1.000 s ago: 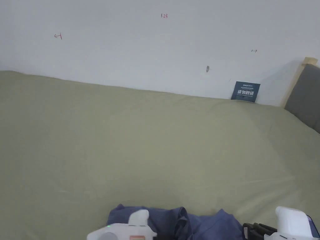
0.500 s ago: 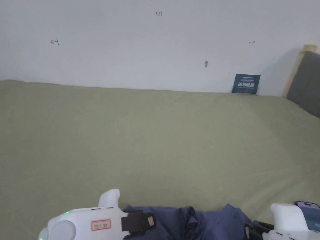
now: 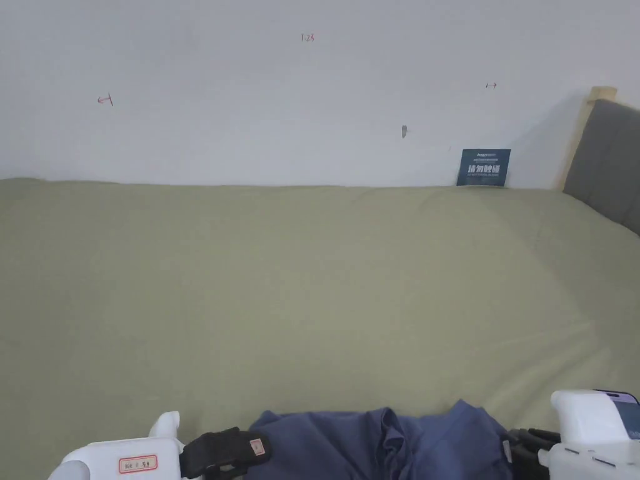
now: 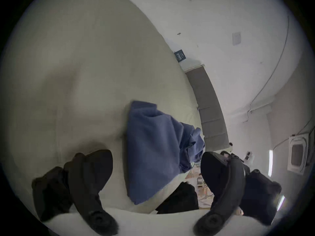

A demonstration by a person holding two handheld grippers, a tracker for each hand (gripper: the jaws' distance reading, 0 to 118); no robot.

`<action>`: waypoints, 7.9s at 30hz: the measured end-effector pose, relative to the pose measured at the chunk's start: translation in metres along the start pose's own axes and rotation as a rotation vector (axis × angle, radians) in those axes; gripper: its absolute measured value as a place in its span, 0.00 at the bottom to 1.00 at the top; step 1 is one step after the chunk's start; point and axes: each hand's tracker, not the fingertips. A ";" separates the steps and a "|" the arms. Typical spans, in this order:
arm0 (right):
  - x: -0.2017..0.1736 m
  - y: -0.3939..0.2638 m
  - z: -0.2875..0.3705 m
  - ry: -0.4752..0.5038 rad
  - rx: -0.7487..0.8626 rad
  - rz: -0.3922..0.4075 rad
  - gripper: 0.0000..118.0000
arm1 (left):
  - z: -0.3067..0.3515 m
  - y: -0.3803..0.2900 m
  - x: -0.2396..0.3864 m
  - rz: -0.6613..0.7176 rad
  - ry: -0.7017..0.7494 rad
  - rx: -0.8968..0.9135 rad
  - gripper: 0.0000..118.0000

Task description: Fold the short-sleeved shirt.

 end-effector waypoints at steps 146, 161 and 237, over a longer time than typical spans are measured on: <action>-0.492 0.052 -0.139 0.169 0.208 0.011 0.00 | 0.371 0.207 -0.093 -0.245 0.664 0.116 0.21; -0.549 0.045 -0.173 0.255 0.092 0.078 0.00 | 0.477 0.234 -0.127 -0.278 1.102 0.330 0.54; -0.064 0.050 0.055 -0.188 0.566 0.070 1.00 | 0.131 -0.089 0.253 -0.867 0.703 0.900 1.00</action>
